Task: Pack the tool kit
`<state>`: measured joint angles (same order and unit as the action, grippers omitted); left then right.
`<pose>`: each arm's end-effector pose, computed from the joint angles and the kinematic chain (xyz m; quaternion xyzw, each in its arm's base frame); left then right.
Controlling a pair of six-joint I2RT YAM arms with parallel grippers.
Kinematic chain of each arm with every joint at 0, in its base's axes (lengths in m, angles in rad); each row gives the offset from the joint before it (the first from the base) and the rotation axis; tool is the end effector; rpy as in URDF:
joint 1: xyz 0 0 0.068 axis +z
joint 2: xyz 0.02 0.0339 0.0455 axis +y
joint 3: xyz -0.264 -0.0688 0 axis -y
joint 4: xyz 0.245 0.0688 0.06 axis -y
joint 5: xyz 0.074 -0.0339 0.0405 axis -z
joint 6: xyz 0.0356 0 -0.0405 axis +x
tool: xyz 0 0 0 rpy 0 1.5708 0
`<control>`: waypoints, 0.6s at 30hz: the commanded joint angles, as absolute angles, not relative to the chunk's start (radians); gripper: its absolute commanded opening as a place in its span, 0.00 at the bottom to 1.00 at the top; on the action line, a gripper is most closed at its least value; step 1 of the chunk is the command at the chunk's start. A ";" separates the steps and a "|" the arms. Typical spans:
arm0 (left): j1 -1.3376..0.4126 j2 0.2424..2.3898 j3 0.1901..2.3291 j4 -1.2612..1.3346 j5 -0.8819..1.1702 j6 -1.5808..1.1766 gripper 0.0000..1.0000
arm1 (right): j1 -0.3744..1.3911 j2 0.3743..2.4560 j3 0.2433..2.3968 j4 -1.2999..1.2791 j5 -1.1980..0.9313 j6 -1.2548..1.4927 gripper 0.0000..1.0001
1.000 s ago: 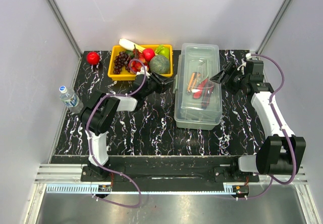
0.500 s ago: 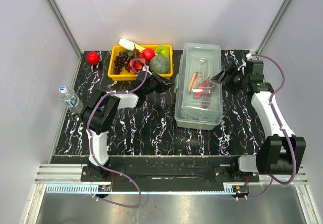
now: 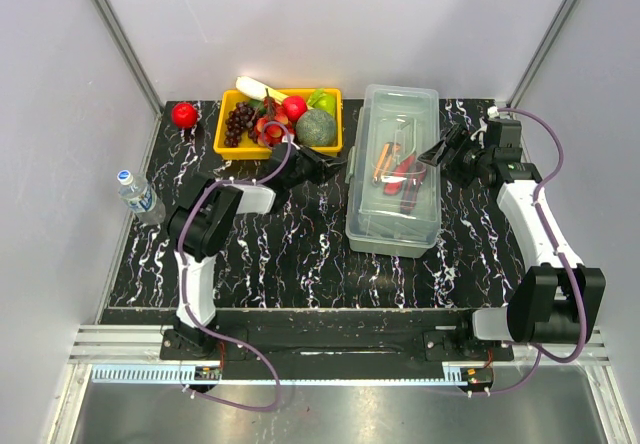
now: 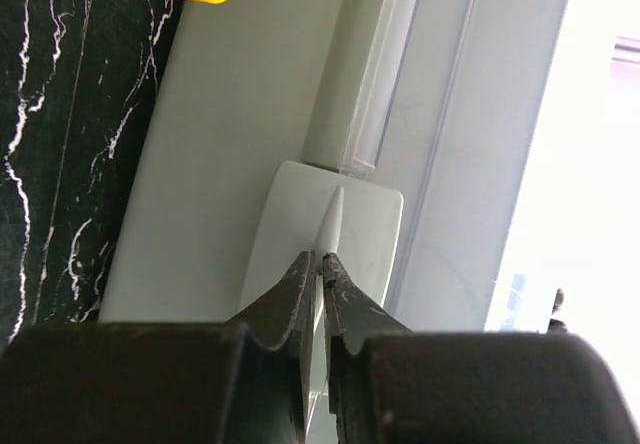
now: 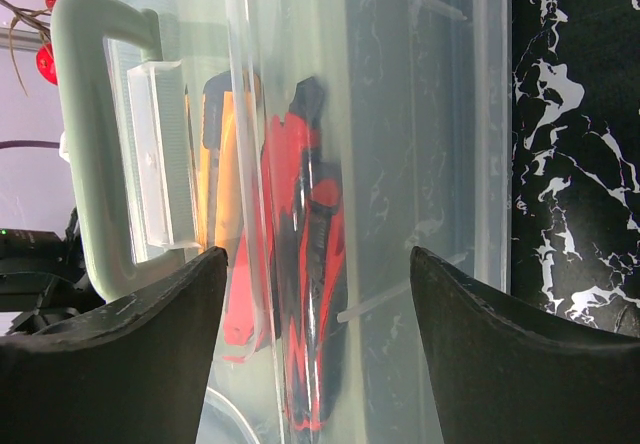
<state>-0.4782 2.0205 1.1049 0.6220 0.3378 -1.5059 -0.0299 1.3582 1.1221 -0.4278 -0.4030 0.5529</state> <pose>0.3804 -0.2105 0.1624 -0.3018 0.7385 -0.5657 0.2084 0.3009 0.0050 0.3068 0.1691 0.8688 0.2848 0.3681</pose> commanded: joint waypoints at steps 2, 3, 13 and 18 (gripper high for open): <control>-0.532 2.101 1.071 0.807 0.485 -1.712 0.09 | -0.014 1.368 1.138 -0.400 -0.466 0.578 0.78; -0.535 2.103 1.074 0.813 0.492 -1.724 0.10 | -0.014 1.368 1.137 -0.400 -0.468 0.578 0.78; -0.591 2.197 1.031 1.119 0.500 -2.026 0.10 | 0.024 1.378 1.137 -0.399 -0.468 0.589 0.78; -0.612 2.224 1.019 1.203 0.488 -2.114 0.10 | 0.035 1.384 1.144 -0.396 -0.463 0.589 0.78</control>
